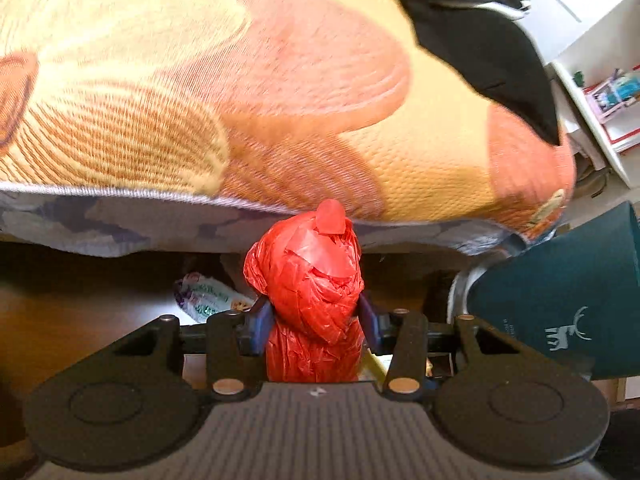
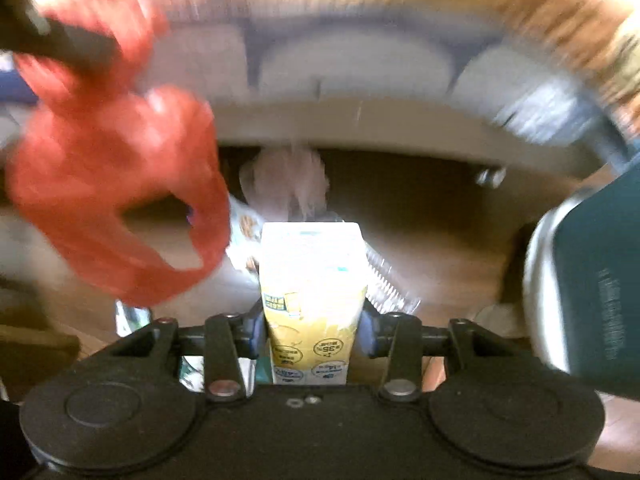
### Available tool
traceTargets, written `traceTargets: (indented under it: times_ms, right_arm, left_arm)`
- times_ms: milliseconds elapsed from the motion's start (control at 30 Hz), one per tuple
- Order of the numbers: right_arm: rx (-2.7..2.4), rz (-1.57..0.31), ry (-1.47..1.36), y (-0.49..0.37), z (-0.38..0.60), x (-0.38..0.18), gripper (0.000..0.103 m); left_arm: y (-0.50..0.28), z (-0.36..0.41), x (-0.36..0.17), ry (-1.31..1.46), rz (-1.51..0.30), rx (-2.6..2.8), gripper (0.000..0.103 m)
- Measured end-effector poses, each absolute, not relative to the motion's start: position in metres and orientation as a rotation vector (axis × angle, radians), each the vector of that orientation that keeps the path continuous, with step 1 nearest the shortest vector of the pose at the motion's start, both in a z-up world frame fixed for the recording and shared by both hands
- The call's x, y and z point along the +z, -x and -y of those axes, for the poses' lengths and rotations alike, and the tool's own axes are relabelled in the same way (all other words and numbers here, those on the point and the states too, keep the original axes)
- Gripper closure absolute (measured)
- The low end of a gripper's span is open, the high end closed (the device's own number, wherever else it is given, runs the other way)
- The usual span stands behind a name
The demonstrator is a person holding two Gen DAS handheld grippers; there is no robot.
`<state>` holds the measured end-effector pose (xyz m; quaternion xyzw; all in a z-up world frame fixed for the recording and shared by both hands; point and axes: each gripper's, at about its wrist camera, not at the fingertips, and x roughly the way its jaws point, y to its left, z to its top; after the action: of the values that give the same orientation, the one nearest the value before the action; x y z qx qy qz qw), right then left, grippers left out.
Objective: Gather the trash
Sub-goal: 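Carry the red bag and juice box in both tools over the teal bin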
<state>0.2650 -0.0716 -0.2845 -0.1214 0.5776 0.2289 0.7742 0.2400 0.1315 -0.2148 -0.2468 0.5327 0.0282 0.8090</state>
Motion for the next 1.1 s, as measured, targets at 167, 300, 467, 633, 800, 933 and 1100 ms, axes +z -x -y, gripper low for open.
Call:
traceTargets:
  times_ms: [167,300,467,633,800,933,1100]
  right_arm:
    - [0.503,-1.133,0.204,-0.259,0.097,-0.209,0.061]
    - [0.501,-1.047,0.144,-0.254,0.122,-0.155,0.061]
    - [0.498,-0.949,0.08,-0.24,0.151,-0.095,0.061]
    - [0.503,-0.87,0.009,-0.226,0.185,-0.052,0.061]
    - [0.489,-0.777,-0.035,-0.226,0.224,-0.015,0.061]
    - [0.43,-0.725,-0.065,-0.235,0.266,0.003,0.061]
    - [0.337,-0.703,-0.098,-0.25,0.317,0.006,0.061]
  left_arm:
    - [-0.224,-0.121,-0.182,0.518,-1.087,0.057,0.059]
    - [-0.21,-0.11,-0.148,0.47,-1.052,0.047,0.059]
    - [-0.2,-0.079,-0.108,0.427,-1.01,0.02,0.059]
    - [-0.197,-0.045,-0.06,0.351,-0.952,-0.016,0.059]
    - [-0.208,0.003,-0.018,0.271,-0.911,-0.072,0.059]
    - [-0.225,0.05,0.008,0.215,-0.884,-0.13,0.059]
    - [-0.253,0.108,0.02,0.148,-0.878,-0.2,0.059]
